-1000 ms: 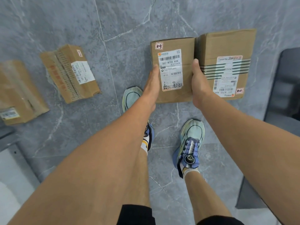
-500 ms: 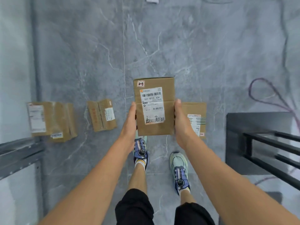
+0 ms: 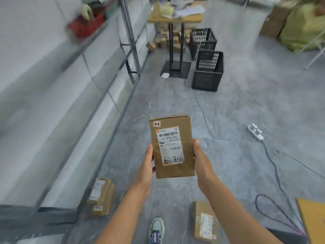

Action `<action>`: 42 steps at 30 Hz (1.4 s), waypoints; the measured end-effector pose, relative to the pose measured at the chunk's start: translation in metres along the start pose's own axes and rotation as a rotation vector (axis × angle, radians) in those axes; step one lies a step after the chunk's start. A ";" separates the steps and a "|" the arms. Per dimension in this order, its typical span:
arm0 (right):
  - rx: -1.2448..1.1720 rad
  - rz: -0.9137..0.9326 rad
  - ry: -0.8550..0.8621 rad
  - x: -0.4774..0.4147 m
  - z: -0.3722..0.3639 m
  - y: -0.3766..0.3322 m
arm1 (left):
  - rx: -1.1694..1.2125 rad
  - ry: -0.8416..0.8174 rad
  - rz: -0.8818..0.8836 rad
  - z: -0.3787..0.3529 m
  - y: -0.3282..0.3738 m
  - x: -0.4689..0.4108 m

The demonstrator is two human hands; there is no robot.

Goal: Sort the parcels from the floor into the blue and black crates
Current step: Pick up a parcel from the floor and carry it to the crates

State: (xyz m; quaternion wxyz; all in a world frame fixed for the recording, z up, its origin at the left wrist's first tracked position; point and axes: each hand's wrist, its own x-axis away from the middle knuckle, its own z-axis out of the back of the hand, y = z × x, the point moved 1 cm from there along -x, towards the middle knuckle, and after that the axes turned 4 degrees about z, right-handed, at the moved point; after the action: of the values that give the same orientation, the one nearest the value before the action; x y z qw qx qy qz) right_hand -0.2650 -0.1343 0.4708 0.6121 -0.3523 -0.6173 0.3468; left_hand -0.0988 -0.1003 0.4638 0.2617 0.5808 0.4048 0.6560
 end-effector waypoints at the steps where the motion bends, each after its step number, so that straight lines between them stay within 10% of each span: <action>1: 0.006 0.039 -0.027 0.012 -0.002 -0.020 | 0.005 0.009 -0.034 0.001 0.017 0.016; 18: 0.120 0.349 -0.477 0.213 -0.143 -0.143 | 0.205 0.423 -0.355 0.133 0.118 0.276; 42: 0.442 0.313 -1.336 0.663 -0.383 0.089 | 0.556 1.194 -0.326 0.366 -0.146 0.726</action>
State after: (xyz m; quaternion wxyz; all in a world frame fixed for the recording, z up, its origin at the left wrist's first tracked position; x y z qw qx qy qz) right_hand 0.1170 0.4801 0.7375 0.1037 -0.0172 -0.7173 0.6887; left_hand 0.1027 0.6519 0.7409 -0.0700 0.0962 0.7159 0.6880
